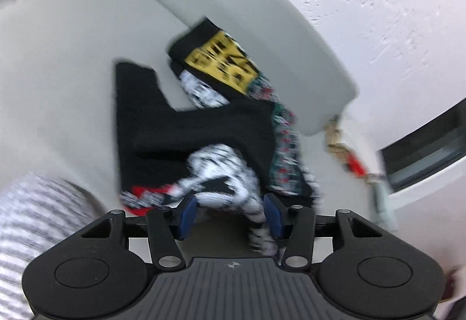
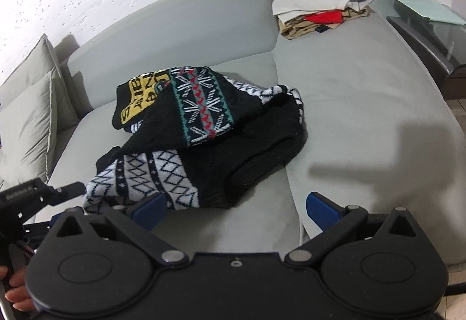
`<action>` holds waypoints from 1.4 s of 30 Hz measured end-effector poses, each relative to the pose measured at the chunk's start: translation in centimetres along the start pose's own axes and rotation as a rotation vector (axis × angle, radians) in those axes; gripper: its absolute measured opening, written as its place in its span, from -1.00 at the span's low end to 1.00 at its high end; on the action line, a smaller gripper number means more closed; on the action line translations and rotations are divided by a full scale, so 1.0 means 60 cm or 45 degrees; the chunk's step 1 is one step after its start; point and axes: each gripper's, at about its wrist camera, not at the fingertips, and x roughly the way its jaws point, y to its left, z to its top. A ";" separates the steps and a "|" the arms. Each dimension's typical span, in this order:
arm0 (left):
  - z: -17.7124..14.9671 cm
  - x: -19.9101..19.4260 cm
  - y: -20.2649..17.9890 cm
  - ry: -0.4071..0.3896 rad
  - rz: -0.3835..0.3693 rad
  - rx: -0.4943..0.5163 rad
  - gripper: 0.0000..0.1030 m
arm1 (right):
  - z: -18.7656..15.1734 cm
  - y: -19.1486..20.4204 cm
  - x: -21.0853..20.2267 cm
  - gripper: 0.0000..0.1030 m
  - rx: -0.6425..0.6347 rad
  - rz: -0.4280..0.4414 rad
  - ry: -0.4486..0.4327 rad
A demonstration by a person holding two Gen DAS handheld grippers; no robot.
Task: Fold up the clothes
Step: 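Grasp the white patterned sweater part with the left gripper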
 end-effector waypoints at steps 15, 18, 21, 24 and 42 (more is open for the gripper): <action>0.002 0.048 0.037 0.036 -0.119 -0.400 0.13 | 0.003 0.000 0.011 1.00 -0.033 -0.028 -0.001; 0.010 0.060 0.040 0.013 -0.094 -0.377 0.13 | 0.013 -0.012 0.024 1.00 -0.027 -0.035 -0.029; 0.020 0.079 0.059 0.008 -0.050 -0.394 0.03 | 0.029 -0.034 0.042 1.00 0.020 -0.042 -0.075; 0.030 0.094 0.079 0.007 0.004 -0.401 -0.32 | 0.042 -0.055 0.064 1.00 0.044 -0.041 -0.102; 0.142 0.026 0.056 -0.245 0.368 0.494 -0.45 | 0.039 -0.063 0.206 0.61 -0.153 -0.054 0.032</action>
